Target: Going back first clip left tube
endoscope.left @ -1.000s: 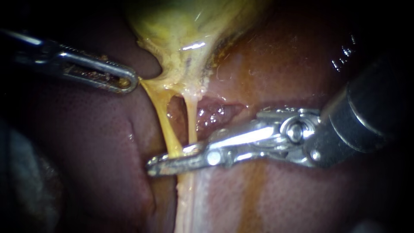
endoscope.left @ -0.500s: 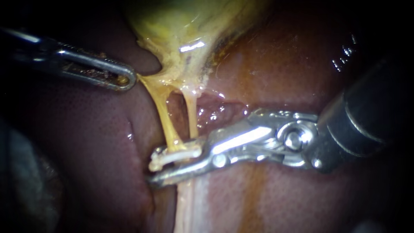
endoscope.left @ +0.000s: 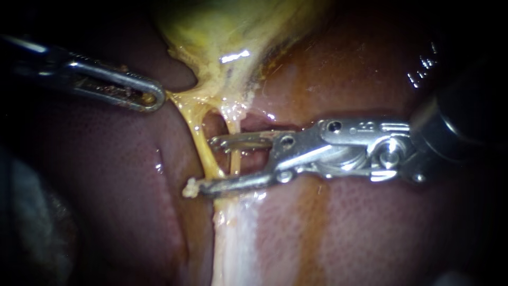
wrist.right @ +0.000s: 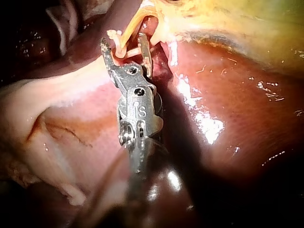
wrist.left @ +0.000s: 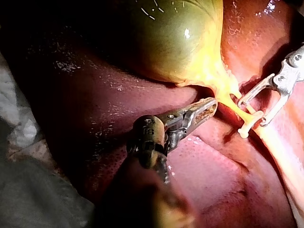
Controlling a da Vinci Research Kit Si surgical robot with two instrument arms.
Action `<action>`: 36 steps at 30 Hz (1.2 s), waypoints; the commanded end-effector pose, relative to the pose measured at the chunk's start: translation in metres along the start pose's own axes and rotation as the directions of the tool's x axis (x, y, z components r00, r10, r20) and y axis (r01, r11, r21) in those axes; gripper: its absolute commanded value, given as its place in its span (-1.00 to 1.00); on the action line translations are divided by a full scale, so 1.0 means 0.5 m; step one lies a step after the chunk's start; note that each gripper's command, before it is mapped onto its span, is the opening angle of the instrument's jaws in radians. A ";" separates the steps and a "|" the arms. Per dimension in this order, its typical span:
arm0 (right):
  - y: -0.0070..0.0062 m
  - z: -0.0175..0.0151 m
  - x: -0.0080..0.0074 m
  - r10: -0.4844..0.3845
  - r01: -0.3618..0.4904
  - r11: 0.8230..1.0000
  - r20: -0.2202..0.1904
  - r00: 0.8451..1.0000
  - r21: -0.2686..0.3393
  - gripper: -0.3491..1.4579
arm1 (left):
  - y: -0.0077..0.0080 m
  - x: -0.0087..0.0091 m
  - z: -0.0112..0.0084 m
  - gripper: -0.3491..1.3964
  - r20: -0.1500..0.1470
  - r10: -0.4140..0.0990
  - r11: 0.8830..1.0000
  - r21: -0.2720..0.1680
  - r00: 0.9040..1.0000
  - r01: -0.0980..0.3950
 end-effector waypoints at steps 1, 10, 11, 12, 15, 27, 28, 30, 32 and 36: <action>-0.0005 -0.0008 -0.0001 -0.009 0.009 1.000 -0.001 1.000 0.005 -0.06 | 0.0000 0.0000 -0.0001 -1.00 0.000 0.000 1.000 -0.001 1.000 0.000; -0.0035 -0.0118 -0.0006 -0.083 0.083 0.996 -0.008 0.997 -0.011 -0.06 | -0.0002 -0.0004 -0.0007 -1.00 0.001 0.001 1.000 -0.002 1.000 -0.001; -0.0039 -0.0129 -0.0009 -0.093 0.093 0.996 -0.009 0.996 -0.015 -0.06 | -0.0002 -0.0004 -0.0007 -1.00 0.001 0.001 1.000 -0.002 1.000 -0.001; -0.0042 -0.0139 -0.0012 -0.103 0.103 0.994 -0.009 0.995 -0.019 -0.06 | -0.0002 -0.0004 -0.0008 -1.00 0.001 0.001 1.000 -0.002 1.000 -0.001; -0.0049 -0.0168 -0.0023 -0.119 0.119 0.993 -0.010 0.993 -0.025 -0.06 | -0.0003 -0.0005 -0.0008 -1.00 0.001 0.002 1.000 -0.002 1.000 -0.002; -0.0040 -0.0240 -0.0035 -0.157 0.157 0.987 -0.012 0.988 -0.022 -0.06 | -0.0004 -0.0007 -0.0002 -1.00 0.000 0.002 1.000 -0.001 1.000 -0.002; -0.0037 -0.0244 -0.0035 -0.156 0.156 0.988 -0.009 0.988 -0.022 -0.06 | -0.0004 -0.0006 -0.0002 -1.00 0.000 0.002 1.000 0.000 1.000 -0.002; -0.0032 -0.0254 -0.0034 -0.166 0.166 0.986 -0.006 0.986 -0.022 -0.06 | -0.0004 -0.0005 0.0000 -1.00 0.000 0.002 1.000 0.000 1.000 -0.002; -0.0027 -0.0260 -0.0034 -0.171 0.171 0.985 -0.001 0.985 -0.023 -0.06 | -0.0004 -0.0004 0.0004 -1.00 -0.001 0.002 1.000 0.001 1.000 -0.002; -0.0023 -0.0269 -0.0038 -0.172 0.172 0.985 0.005 0.985 -0.022 -0.06 | -0.0004 0.0000 0.0016 -1.00 -0.003 0.001 1.000 0.004 1.000 -0.001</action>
